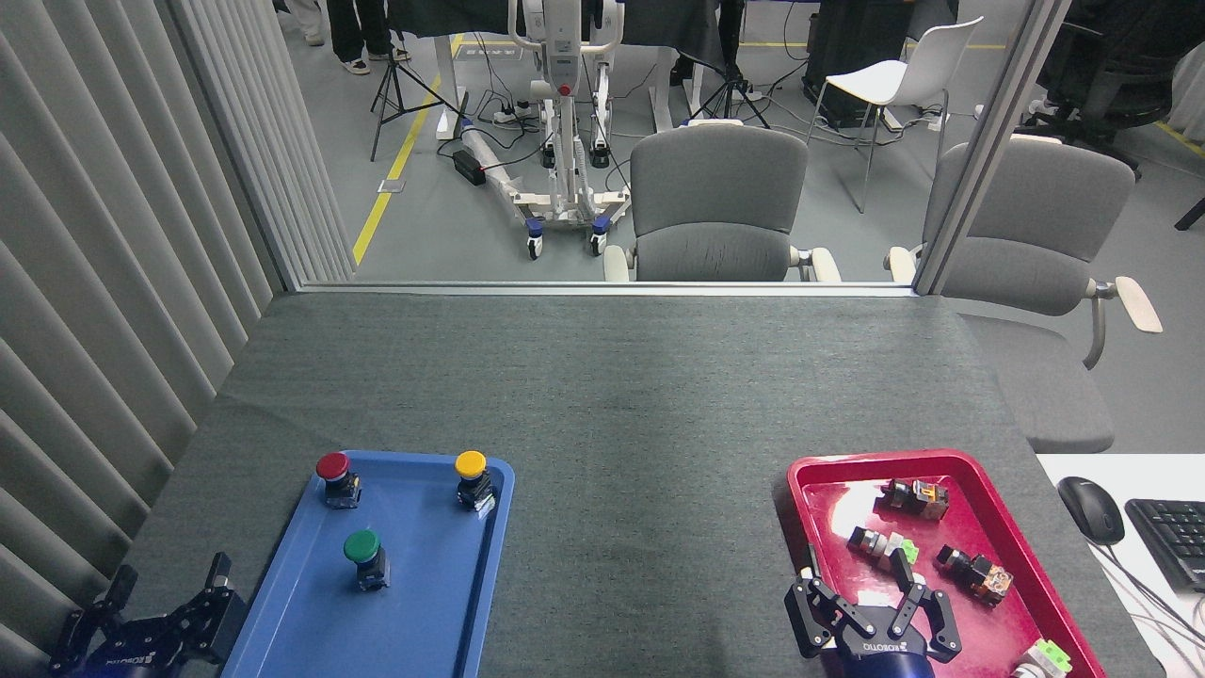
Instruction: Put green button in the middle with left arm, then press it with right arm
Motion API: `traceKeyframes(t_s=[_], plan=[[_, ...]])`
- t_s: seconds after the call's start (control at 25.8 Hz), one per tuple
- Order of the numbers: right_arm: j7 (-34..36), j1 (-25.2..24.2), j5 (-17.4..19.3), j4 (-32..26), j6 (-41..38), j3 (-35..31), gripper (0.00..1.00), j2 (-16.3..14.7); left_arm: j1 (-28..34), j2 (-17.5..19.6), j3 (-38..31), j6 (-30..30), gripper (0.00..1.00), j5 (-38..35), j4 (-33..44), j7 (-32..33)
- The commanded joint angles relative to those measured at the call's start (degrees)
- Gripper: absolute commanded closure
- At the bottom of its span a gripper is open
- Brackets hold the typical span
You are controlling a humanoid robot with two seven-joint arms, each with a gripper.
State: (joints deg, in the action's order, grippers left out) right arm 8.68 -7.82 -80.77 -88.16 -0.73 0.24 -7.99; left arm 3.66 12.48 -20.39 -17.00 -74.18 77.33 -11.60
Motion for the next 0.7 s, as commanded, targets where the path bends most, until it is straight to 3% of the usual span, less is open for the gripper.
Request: traceKeyframes(t_s=[0.0, 0.66], plan=[[0.0, -0.2, 0.0, 0.0, 0.1, 0.0, 0.0, 0.0, -0.1, 0.0, 0.0, 0.0, 0.0, 0.1, -0.1, -0.2], [0.2, 0.1, -0.3, 0.3, 0.4, -0.1, 0.0, 0.1, -0.6, 0.8, 0.8, -3.4, 0.0, -0.1, -0.3, 0.3]])
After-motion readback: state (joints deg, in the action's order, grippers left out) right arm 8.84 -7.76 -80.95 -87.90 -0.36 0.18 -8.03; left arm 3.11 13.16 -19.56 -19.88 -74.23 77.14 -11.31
